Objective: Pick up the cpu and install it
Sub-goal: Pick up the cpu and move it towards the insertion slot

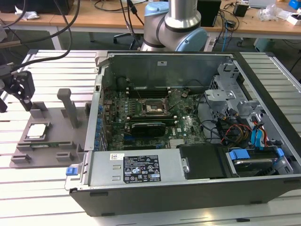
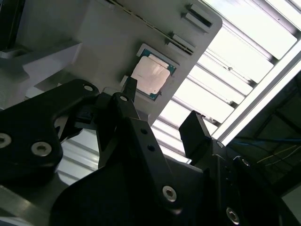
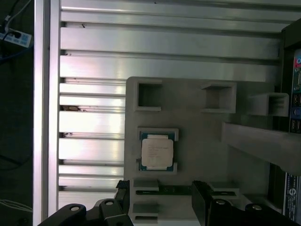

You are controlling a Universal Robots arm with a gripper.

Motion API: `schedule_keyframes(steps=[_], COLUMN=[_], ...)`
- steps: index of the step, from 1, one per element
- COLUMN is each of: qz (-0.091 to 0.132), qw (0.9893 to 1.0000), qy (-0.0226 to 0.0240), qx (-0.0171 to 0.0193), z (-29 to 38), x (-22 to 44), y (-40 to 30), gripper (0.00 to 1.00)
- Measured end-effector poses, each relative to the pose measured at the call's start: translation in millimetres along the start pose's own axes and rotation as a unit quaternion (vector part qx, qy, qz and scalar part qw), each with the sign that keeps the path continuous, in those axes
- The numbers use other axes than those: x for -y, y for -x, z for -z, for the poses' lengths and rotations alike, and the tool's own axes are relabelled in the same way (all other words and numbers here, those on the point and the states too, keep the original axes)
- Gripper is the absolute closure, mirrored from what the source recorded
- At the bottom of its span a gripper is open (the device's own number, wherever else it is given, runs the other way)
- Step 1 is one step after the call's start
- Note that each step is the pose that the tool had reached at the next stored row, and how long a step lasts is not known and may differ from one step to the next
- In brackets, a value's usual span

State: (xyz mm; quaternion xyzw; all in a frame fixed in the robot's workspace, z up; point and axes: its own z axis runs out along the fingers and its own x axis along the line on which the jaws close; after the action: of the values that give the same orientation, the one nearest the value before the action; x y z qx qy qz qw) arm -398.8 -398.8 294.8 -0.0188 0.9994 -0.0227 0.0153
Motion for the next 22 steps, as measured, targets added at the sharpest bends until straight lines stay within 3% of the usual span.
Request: schedule_keyframes(steps=[22], qz=[0.008], qw=[1.0000], qy=[-0.0001], qx=[0.0003], z=[-8.2], x=[-0.1], y=[6.5], gripper=[0.36])
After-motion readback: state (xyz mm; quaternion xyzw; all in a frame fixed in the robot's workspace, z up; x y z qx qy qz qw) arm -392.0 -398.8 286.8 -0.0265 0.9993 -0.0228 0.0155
